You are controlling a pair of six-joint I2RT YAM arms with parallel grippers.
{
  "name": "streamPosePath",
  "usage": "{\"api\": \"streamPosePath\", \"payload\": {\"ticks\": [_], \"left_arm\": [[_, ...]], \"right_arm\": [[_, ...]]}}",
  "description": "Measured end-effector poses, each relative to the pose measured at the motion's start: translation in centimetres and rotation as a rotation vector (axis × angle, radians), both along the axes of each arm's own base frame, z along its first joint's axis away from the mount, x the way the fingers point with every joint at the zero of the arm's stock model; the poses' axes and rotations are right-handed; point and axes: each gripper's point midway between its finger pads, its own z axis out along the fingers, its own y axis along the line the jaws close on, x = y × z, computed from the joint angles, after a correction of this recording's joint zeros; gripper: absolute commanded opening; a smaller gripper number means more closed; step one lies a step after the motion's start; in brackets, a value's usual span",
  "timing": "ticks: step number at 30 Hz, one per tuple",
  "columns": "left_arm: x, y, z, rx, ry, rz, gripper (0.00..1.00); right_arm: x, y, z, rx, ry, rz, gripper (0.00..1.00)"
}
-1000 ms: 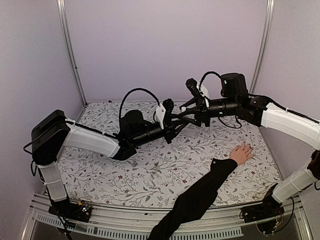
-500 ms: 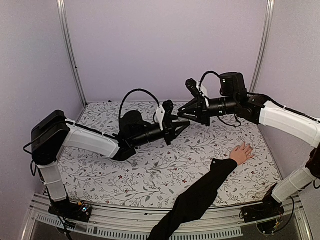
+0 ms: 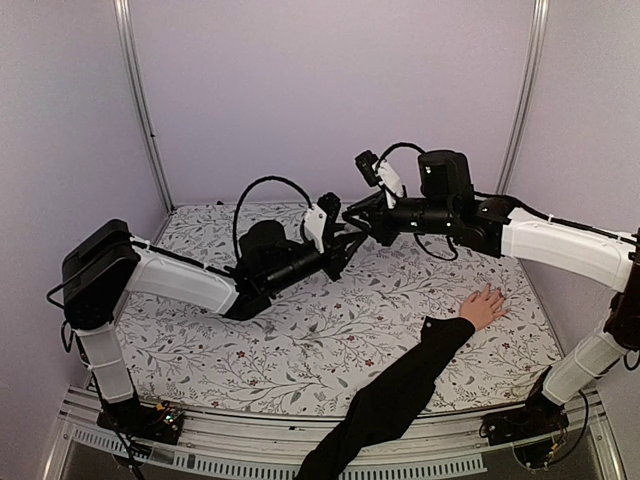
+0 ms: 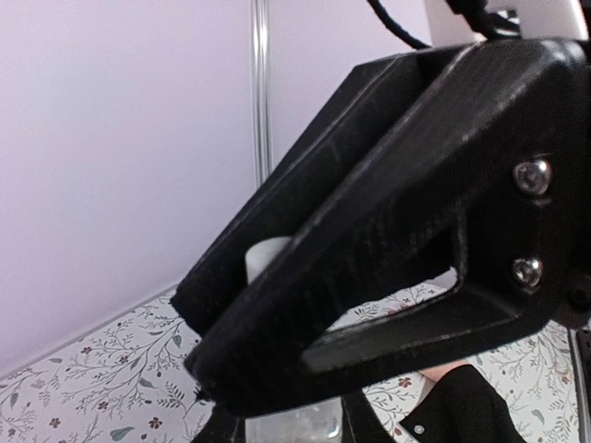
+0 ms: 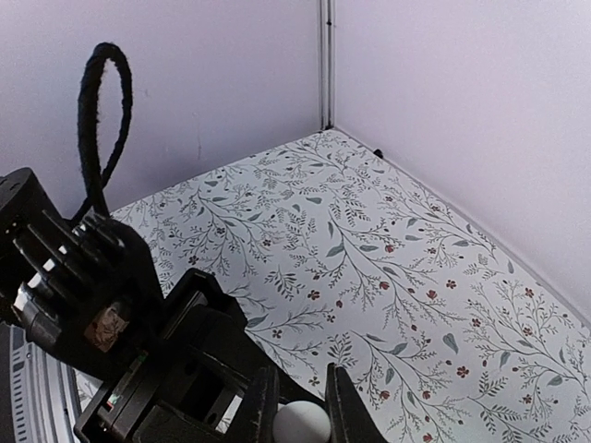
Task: Paint the nails
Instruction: Screw the nail polish bottle.
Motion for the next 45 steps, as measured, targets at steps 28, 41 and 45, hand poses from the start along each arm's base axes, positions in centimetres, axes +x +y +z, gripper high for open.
{"api": "streamPosePath", "payload": {"ticks": [28,41,45], "left_arm": [[-7.0,3.1,-1.1,0.043,0.011,-0.249,0.00],[-11.1,2.3,-0.7,0.039,0.015,-0.401,0.00],[-11.4,2.2,-0.9,0.044,0.019,-0.414,0.00]], "right_arm": [[-8.9,0.6,2.4,0.113,-0.035,0.261,0.59],[-12.1,0.6,1.7,0.113,-0.021,0.438,0.29],[-12.0,0.8,1.5,0.115,-0.023,0.450,0.17]]}}
